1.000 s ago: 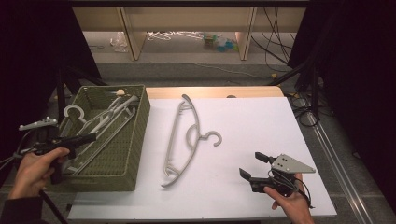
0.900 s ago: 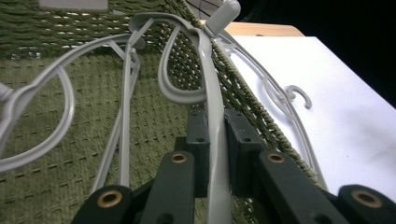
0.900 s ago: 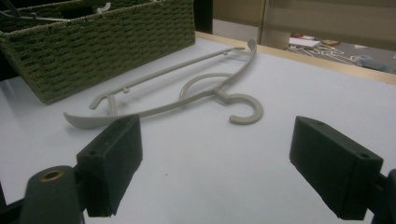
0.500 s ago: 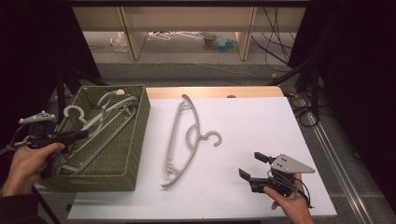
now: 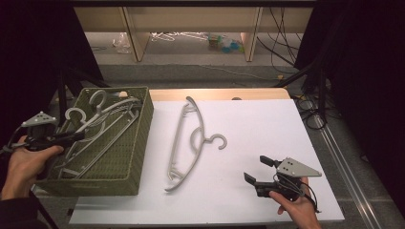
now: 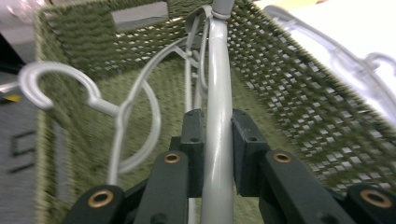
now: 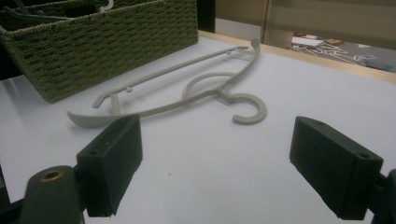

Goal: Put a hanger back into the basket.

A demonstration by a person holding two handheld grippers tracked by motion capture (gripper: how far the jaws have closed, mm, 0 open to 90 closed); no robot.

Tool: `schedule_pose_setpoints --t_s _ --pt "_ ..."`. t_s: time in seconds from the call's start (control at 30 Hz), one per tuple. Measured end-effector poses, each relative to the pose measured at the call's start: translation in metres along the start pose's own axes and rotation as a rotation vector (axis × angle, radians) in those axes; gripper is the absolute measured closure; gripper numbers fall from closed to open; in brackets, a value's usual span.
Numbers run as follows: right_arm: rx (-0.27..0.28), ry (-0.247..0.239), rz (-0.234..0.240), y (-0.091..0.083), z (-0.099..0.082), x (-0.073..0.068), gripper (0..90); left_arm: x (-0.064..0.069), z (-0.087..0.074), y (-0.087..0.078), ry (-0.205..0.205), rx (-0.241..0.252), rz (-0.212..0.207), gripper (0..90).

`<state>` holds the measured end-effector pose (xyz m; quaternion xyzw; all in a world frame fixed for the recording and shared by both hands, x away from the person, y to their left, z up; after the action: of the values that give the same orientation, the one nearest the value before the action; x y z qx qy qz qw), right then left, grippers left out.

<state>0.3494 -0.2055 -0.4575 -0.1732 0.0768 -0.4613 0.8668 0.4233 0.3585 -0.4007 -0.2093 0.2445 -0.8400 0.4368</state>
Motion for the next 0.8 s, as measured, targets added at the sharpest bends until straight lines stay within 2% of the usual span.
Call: schedule_pose_setpoints --t_s 0.07,0.1,0.17,0.2,0.23,0.3,0.33,0.37,0.47,0.5,0.53,0.57,0.63,0.7,0.73,0.8 --pt "0.003 -0.001 -0.002 0.0 0.001 0.0 18.2 -0.002 0.0 0.001 0.026 -0.018 -0.019 77.6" --pt "0.03 0.007 0.011 0.002 0.002 -0.001 18.2 -0.003 0.001 0.003 0.011 0.002 -0.023 77.9" --pt "0.027 0.007 0.014 0.002 0.001 -0.002 18.2 -0.011 -0.001 0.0 0.021 0.0 0.003 77.7" --pt "-0.015 0.012 0.005 -0.001 -0.001 -0.001 18.2 -0.013 -0.002 0.0 0.025 0.003 0.014 77.7" --pt "0.01 0.027 0.012 0.002 0.0 -0.002 18.2 -0.014 -0.002 0.0 0.025 0.011 0.013 77.7" --pt "-0.008 0.015 0.006 0.001 -0.001 -0.001 18.2 -0.015 -0.004 0.002 0.057 -0.004 0.024 77.9" --pt "-0.008 0.015 0.006 0.001 -0.001 -0.001 18.2 -0.017 -0.004 0.004 0.077 -0.013 0.045 77.9" --pt "0.002 0.02 0.009 0.002 0.0 -0.002 18.2 -0.02 -0.007 0.005 0.077 -0.037 0.07 78.1" --pt "0.011 0.017 0.008 0.002 0.001 -0.002 18.2 -0.025 -0.01 0.006 0.083 -0.042 0.087 78.1" --pt "0.008 0.016 0.009 0.002 0.0 -0.002 18.2 -0.027 -0.013 0.006 0.088 -0.069 0.091 78.0" --pt "0.016 0.025 0.025 0.003 0.0 -0.004 18.2 -0.029 -0.017 0.009 0.089 -0.083 0.099 77.9" --pt "0.004 0.017 0.007 0.002 0.0 -0.002 18.2 -0.03 -0.02 0.011 0.083 -0.095 0.103 77.5" --pt "0.019 0.028 0.019 0.003 0.002 -0.003 18.2 -0.031 -0.023 0.015 0.071 -0.098 0.107 75.8" --pt "0.007 0.016 0.01 0.002 0.001 -0.002 18.2 -0.032 -0.025 0.017 0.054 -0.108 0.109 76.0" --pt "0.017 0.022 0.024 0.003 0.001 -0.003 18.2 -0.033 -0.025 0.017 0.046 -0.107 0.123 76.1" --pt "0.008 0.01 0.009 0.002 0.001 -0.001 18.2 -0.036 -0.027 0.019 0.039 -0.117 0.153 75.6"
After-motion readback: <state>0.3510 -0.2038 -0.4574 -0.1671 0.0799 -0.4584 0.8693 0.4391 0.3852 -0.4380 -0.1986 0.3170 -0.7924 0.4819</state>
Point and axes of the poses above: each handheld gripper's, and its own axes: y roughly forward along the jaws, z roughly out of its top, x roughly to its right, the point moved 7 cm from there along y, roughly forward along the jaws, and after that the axes turned 11 degrees about -z, right-handed, at the moved point
